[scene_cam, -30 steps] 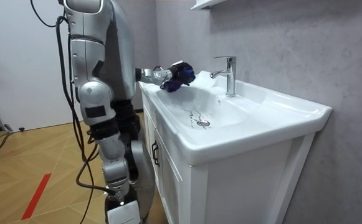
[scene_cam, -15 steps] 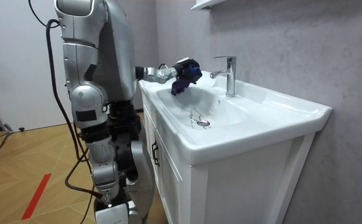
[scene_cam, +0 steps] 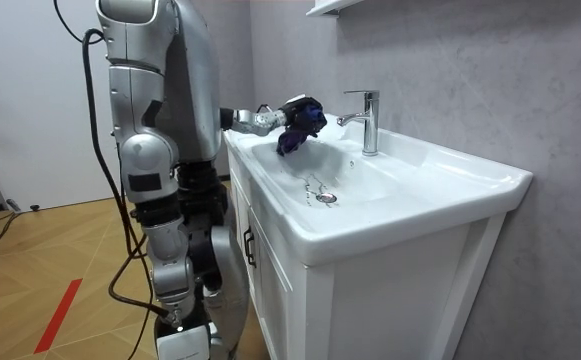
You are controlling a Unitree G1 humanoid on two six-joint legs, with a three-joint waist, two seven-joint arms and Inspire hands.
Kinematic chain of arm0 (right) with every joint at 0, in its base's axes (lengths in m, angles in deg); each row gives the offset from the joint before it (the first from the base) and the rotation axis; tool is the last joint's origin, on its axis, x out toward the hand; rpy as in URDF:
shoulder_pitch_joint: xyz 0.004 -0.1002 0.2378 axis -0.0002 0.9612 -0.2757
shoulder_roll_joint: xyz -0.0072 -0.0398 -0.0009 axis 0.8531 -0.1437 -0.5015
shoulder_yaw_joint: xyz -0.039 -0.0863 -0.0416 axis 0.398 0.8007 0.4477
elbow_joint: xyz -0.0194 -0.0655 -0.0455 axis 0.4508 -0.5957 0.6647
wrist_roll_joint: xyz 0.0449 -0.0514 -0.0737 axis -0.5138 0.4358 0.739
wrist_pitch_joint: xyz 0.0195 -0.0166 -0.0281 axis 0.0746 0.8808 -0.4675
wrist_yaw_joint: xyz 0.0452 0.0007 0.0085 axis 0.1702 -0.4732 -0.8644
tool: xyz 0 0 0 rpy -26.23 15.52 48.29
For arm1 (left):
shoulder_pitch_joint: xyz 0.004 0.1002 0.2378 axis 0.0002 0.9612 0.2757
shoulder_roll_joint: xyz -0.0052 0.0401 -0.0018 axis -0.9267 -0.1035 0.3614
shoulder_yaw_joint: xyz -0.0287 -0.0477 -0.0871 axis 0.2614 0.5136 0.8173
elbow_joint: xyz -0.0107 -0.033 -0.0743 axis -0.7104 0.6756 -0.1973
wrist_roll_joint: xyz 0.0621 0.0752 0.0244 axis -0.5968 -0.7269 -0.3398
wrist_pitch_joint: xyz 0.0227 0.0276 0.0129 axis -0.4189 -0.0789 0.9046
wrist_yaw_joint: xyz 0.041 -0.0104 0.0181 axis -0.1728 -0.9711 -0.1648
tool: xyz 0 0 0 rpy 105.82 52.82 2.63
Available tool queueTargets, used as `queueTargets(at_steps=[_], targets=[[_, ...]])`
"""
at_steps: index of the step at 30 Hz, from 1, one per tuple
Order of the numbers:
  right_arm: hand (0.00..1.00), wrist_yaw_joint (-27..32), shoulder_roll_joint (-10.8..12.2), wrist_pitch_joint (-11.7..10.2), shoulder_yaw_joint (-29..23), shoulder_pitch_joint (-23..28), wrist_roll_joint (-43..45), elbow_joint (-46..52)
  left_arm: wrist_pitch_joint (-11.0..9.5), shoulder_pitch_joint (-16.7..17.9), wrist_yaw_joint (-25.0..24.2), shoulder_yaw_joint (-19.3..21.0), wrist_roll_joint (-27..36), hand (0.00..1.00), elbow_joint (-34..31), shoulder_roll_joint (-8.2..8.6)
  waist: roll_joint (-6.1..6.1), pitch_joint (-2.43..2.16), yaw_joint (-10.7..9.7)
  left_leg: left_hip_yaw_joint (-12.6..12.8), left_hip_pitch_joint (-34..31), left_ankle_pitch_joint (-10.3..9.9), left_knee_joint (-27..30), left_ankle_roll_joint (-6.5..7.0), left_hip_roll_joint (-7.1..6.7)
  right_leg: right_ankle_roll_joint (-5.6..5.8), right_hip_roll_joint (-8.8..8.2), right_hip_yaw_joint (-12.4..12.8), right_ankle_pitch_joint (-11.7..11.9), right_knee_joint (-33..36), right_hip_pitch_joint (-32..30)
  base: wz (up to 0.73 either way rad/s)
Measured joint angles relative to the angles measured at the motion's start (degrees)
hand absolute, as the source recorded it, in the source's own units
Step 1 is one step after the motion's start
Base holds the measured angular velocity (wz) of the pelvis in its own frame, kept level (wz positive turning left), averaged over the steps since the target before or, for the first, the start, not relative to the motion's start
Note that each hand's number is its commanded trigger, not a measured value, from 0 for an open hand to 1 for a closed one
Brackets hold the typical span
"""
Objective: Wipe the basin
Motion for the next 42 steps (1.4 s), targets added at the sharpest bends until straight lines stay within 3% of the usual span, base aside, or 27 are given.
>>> queueTargets(at_steps=[8,21,30,42], targets=[[0.00,0.0,-0.2,0.2,0.0,0.1,0.3,0.1,0.0,0.8,-0.2,-3.9,-4.4,1.00,3.5,-0.74,0.66,-0.09,0.1,-0.3,0.3,0.0,-0.3,0.00,-0.04,0.07,0.14,0.5,0.1,0.1,0.0,-0.02],[0.00,-2.1,-0.2,0.8,-0.1,0.5,0.6,0.2,1.4,1.4,-5.1,-4.5,-7.0,1.00,10.8,-0.77,-0.12,-0.07,-0.1,0.2,0.1,0.0,-0.3,0.00,-0.03,0.12,0.11,0.3,0.3,0.1,-0.1,0.00],[0.00,-1.4,-0.2,1.3,-0.1,0.2,0.7,0.2,1.5,1.4,-6.5,-5.1,-14.9,1.00,17.9,-0.74,-0.06,-0.27,-0.2,0.6,1.0,0.0,-0.4,0.00,0.01,0.10,0.29,1.1,0.3,0.4,0.5,-0.05],[0.00,-1.4,-0.3,1.8,-0.3,0.2,1.9,2.9,3.5,1.5,-8.7,-5.6,-19.8,1.00,18.0,-0.76,0.33,-0.53,-0.2,1.9,0.9,0.0,-0.4,0.00,0.04,0.11,0.43,1.8,0.6,0.4,-0.1,-0.03]])
